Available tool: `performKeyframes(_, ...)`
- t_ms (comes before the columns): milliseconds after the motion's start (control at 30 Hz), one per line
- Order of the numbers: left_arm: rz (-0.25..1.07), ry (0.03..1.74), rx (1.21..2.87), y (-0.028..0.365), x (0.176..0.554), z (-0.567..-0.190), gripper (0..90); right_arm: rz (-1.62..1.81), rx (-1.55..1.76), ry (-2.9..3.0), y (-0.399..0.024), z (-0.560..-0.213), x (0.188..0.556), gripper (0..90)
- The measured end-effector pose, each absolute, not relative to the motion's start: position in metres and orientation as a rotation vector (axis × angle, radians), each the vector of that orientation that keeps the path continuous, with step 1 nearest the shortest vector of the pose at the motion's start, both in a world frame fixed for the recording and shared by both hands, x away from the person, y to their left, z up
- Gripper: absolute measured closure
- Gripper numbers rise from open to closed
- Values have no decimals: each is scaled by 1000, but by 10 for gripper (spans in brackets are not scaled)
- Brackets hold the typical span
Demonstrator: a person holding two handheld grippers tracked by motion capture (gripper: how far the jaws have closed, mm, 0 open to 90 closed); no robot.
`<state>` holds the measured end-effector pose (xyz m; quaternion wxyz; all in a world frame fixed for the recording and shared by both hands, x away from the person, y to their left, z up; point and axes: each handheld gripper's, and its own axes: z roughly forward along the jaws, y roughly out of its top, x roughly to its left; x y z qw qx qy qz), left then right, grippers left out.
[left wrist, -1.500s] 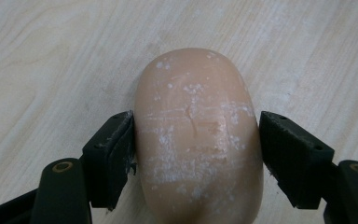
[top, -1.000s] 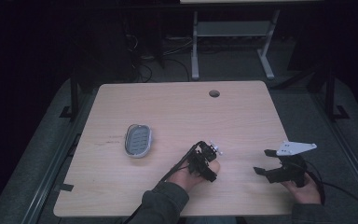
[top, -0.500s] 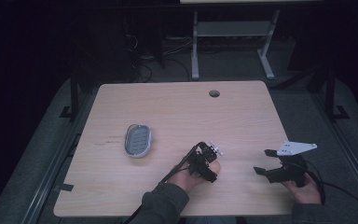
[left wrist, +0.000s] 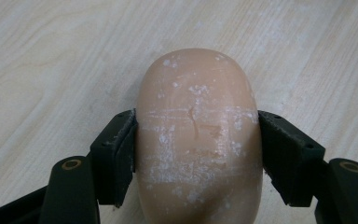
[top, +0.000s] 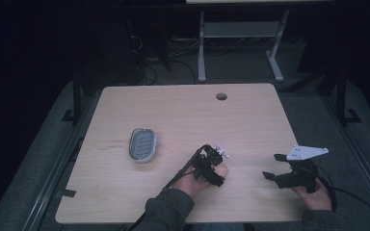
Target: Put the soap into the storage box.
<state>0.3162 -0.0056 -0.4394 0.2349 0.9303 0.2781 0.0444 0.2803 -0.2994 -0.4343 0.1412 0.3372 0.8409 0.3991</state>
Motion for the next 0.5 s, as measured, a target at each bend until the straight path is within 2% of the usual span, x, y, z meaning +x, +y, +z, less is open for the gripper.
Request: performKeyframes(500, 94, 806, 2510, 13, 321, -424, 324, 1164, 979, 2419, -301, -435, 281, 176)
